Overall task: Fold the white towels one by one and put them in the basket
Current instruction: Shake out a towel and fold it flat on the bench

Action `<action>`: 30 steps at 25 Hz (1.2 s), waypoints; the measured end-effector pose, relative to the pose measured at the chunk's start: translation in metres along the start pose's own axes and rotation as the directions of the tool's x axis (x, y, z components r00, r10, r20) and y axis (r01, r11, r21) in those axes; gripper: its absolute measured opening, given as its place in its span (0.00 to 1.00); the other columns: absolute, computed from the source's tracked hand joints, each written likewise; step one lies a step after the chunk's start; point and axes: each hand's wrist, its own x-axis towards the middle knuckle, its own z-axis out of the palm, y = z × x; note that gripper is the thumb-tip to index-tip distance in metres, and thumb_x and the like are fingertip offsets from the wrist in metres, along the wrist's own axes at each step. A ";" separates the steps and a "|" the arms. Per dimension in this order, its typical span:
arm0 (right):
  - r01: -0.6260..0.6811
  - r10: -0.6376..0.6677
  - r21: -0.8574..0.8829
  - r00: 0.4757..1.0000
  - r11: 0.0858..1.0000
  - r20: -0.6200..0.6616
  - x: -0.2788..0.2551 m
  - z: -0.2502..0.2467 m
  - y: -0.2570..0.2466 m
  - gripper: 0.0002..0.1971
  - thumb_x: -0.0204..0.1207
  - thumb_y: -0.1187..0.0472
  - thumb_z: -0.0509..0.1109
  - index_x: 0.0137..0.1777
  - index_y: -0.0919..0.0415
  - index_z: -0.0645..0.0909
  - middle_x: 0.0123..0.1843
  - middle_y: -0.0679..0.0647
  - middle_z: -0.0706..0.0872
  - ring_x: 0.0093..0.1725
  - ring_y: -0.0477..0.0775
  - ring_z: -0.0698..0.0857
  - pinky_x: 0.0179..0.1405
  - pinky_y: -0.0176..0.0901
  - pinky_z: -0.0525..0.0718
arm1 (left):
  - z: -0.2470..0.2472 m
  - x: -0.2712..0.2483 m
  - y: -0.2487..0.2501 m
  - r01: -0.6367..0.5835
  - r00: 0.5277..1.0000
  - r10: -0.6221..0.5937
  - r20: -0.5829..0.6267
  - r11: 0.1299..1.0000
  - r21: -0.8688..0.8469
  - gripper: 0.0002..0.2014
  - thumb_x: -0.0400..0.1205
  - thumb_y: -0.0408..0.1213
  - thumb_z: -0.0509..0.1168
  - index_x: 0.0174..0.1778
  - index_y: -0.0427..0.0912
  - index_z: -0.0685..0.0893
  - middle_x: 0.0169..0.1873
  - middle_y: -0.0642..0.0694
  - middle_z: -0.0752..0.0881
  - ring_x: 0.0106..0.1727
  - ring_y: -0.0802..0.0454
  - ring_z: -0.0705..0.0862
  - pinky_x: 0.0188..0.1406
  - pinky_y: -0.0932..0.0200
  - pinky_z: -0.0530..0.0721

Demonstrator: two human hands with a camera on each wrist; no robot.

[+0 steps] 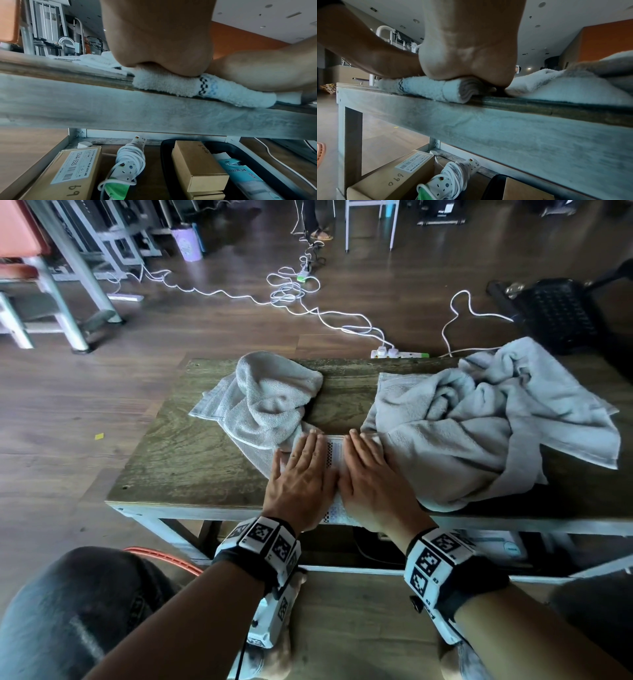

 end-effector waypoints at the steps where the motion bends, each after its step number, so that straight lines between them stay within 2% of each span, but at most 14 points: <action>1: -0.005 0.005 0.000 1.000 1.000 0.008 0.001 0.001 0.000 0.37 0.83 0.45 0.37 0.87 0.64 0.58 0.88 0.60 0.60 0.89 0.56 0.55 0.87 0.60 0.49 | 0.000 -0.001 -0.001 0.020 1.000 -0.020 -0.001 1.000 -0.005 0.30 0.89 0.55 0.38 0.87 0.50 0.40 0.86 0.55 0.40 0.86 0.56 0.37 0.85 0.40 0.40; 5: -0.032 0.031 0.032 0.999 0.999 0.037 0.002 0.000 -0.002 0.39 0.80 0.44 0.34 0.88 0.62 0.54 0.89 0.57 0.58 0.89 0.56 0.53 0.87 0.60 0.48 | 0.003 -0.003 -0.009 0.134 0.991 -0.134 0.001 0.991 -0.007 0.32 0.87 0.58 0.34 0.87 0.50 0.40 0.87 0.53 0.42 0.87 0.50 0.41 0.85 0.38 0.40; 8: -0.083 0.075 0.099 0.994 0.992 0.074 0.000 -0.014 -0.006 0.42 0.74 0.40 0.37 0.85 0.62 0.60 0.85 0.56 0.66 0.86 0.59 0.59 0.84 0.59 0.57 | -0.003 -0.016 -0.018 0.186 0.980 -0.186 -0.071 0.982 -0.001 0.37 0.86 0.61 0.41 0.86 0.41 0.48 0.87 0.44 0.53 0.87 0.46 0.47 0.84 0.42 0.42; 10: -0.113 0.105 0.074 0.989 0.991 0.103 -0.001 -0.026 -0.005 0.37 0.73 0.35 0.46 0.73 0.59 0.69 0.75 0.57 0.74 0.78 0.62 0.69 0.75 0.60 0.68 | -0.013 -0.027 -0.025 0.207 0.960 -0.207 -0.190 0.978 -0.024 0.33 0.86 0.53 0.51 0.84 0.37 0.57 0.81 0.38 0.66 0.82 0.38 0.63 0.81 0.43 0.60; 11: -0.132 0.121 0.068 0.983 0.989 0.140 -0.001 -0.032 -0.003 0.35 0.74 0.31 0.51 0.69 0.58 0.71 0.73 0.58 0.74 0.76 0.63 0.70 0.73 0.61 0.69 | -0.018 -0.033 -0.027 0.228 0.940 -0.239 -0.246 0.971 -0.071 0.31 0.83 0.48 0.54 0.80 0.36 0.62 0.73 0.35 0.73 0.74 0.35 0.71 0.73 0.41 0.69; 13: -0.159 0.147 0.052 0.972 0.986 0.184 -0.002 -0.041 -0.001 0.39 0.73 0.26 0.57 0.68 0.60 0.73 0.73 0.61 0.75 0.75 0.65 0.72 0.73 0.62 0.68 | -0.024 -0.045 -0.024 0.301 0.879 -0.359 -0.312 0.928 -0.220 0.28 0.77 0.51 0.50 0.68 0.36 0.69 0.58 0.34 0.76 0.59 0.33 0.77 0.58 0.37 0.78; 15: -0.181 0.171 0.050 0.972 0.982 0.164 -0.004 -0.045 -0.001 0.41 0.73 0.25 0.60 0.68 0.63 0.75 0.69 0.62 0.81 0.69 0.64 0.79 0.69 0.56 0.72 | -0.021 -0.054 -0.013 0.405 0.822 -0.508 -0.258 0.839 -0.363 0.31 0.73 0.59 0.46 0.61 0.36 0.69 0.54 0.35 0.74 0.58 0.33 0.77 0.57 0.36 0.79; 17: -0.224 0.205 0.090 0.962 0.970 0.182 -0.008 -0.049 -0.002 0.43 0.73 0.26 0.63 0.70 0.66 0.73 0.65 0.63 0.84 0.64 0.64 0.83 0.60 0.51 0.78 | -0.013 -0.058 -0.002 0.477 0.803 -0.588 -0.094 0.730 -0.489 0.40 0.73 0.64 0.48 0.69 0.33 0.69 0.64 0.30 0.73 0.67 0.31 0.74 0.66 0.35 0.75; 20: -0.291 0.254 0.135 0.937 0.947 0.238 -0.012 -0.052 0.000 0.50 0.69 0.21 0.63 0.71 0.68 0.73 0.62 0.63 0.85 0.59 0.64 0.86 0.54 0.51 0.82 | -0.008 -0.056 0.009 0.517 0.823 -0.551 0.135 0.631 -0.579 0.44 0.70 0.68 0.53 0.71 0.35 0.75 0.69 0.31 0.77 0.70 0.31 0.76 0.70 0.39 0.75; 22: -0.283 0.245 0.143 0.940 0.948 0.238 -0.015 -0.053 0.002 0.51 0.66 0.18 0.60 0.66 0.67 0.76 0.57 0.61 0.87 0.55 0.63 0.87 0.54 0.52 0.84 | -0.012 -0.054 0.010 0.542 0.802 -0.529 0.277 0.450 -0.710 0.35 0.70 0.59 0.62 0.65 0.35 0.81 0.59 0.36 0.86 0.60 0.38 0.85 0.57 0.47 0.84; 24: -0.277 0.236 0.139 0.938 0.951 0.255 -0.019 -0.054 0.004 0.47 0.67 0.18 0.58 0.61 0.65 0.78 0.53 0.59 0.87 0.54 0.62 0.86 0.56 0.54 0.85 | -0.020 -0.056 0.010 0.531 0.793 -0.511 0.332 0.314 -0.787 0.20 0.73 0.45 0.71 0.55 0.35 0.86 0.46 0.41 0.89 0.45 0.47 0.88 0.39 0.57 0.85; 26: -0.290 0.227 0.197 0.930 0.936 0.290 -0.018 -0.051 0.009 0.42 0.71 0.20 0.56 0.55 0.62 0.79 0.50 0.59 0.87 0.54 0.62 0.85 0.57 0.54 0.83 | -0.030 -0.059 0.011 0.491 0.830 -0.448 0.332 0.302 -0.817 0.16 0.68 0.41 0.76 0.48 0.37 0.89 0.42 0.40 0.91 0.41 0.47 0.89 0.37 0.59 0.86; 28: -0.313 0.188 0.326 0.913 0.892 0.362 -0.015 -0.055 0.012 0.44 0.71 0.18 0.47 0.50 0.60 0.81 0.42 0.55 0.85 0.48 0.59 0.85 0.54 0.53 0.83 | -0.049 -0.062 0.014 0.431 0.881 -0.353 0.314 0.331 -0.839 0.20 0.59 0.43 0.75 0.45 0.39 0.91 0.44 0.37 0.92 0.44 0.42 0.90 0.44 0.51 0.88; 30: -0.328 0.161 0.553 0.931 0.766 0.328 -0.011 -0.060 0.013 0.44 0.64 0.16 0.46 0.43 0.54 0.86 0.36 0.52 0.85 0.46 0.58 0.87 0.54 0.55 0.84 | -0.074 -0.063 0.014 0.323 0.934 -0.266 0.238 0.348 -0.880 0.13 0.59 0.39 0.73 0.39 0.41 0.91 0.38 0.39 0.92 0.40 0.41 0.90 0.42 0.47 0.87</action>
